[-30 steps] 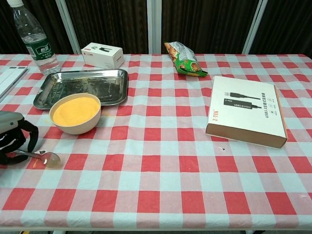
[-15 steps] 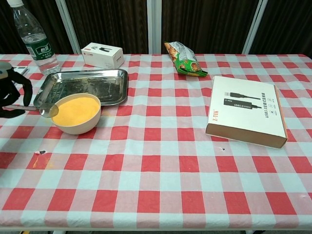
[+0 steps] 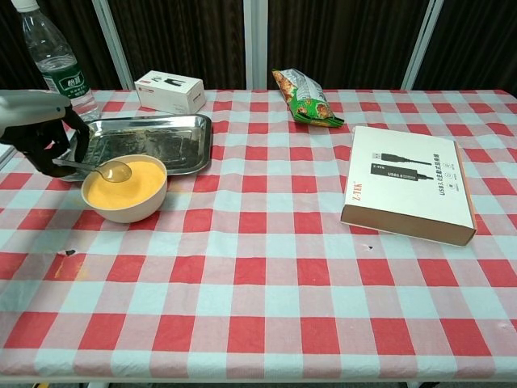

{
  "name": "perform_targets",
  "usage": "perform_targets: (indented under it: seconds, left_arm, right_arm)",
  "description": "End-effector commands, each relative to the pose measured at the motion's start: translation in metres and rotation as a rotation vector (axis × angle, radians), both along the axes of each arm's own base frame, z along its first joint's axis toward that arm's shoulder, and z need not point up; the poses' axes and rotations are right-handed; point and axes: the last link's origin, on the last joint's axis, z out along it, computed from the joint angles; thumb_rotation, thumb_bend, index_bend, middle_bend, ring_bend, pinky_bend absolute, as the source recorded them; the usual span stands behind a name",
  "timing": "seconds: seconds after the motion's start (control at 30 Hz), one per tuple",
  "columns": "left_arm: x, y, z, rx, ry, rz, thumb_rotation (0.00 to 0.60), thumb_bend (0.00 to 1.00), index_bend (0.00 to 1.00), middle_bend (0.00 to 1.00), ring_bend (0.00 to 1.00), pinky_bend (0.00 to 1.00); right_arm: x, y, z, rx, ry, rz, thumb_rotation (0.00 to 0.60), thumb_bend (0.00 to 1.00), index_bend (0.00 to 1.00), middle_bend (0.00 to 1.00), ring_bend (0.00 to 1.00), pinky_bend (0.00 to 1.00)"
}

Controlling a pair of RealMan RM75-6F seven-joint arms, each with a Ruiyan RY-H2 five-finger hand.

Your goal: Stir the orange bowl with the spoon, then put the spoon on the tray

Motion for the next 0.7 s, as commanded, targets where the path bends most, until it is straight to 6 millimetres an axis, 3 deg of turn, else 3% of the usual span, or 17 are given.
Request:
perform_targets:
  seconds: [0.03, 0.43, 0.7]
  left_arm:
    - [0.0, 0.0, -0.003, -0.008, 0.027, -0.003, 0.6, 0.41, 0.59, 0.94, 0.85, 0.93]
    - [-0.001, -0.007, 0.008, -0.005, 0.047, -0.031, 0.6, 0.41, 0.44, 0.93, 0.85, 0.93]
    - [-0.015, -0.015, 0.0, 0.015, 0.046, -0.099, 0.6, 0.33, 0.54, 0.95, 0.86, 0.93]
  right_arm:
    - [-0.001, 0.0, 0.001, -0.003, 0.001, -0.002, 0.6, 0.17, 0.09, 0.22, 0.0, 0.13]
    - [0.002, -0.004, 0.014, -0.047, 0.018, 0.012, 0.6, 0.17, 0.09, 0.22, 0.0, 0.13]
    - [0.001, -0.013, 0.028, -0.079, 0.028, 0.006, 0.6, 0.17, 0.09, 0.22, 0.0, 0.13]
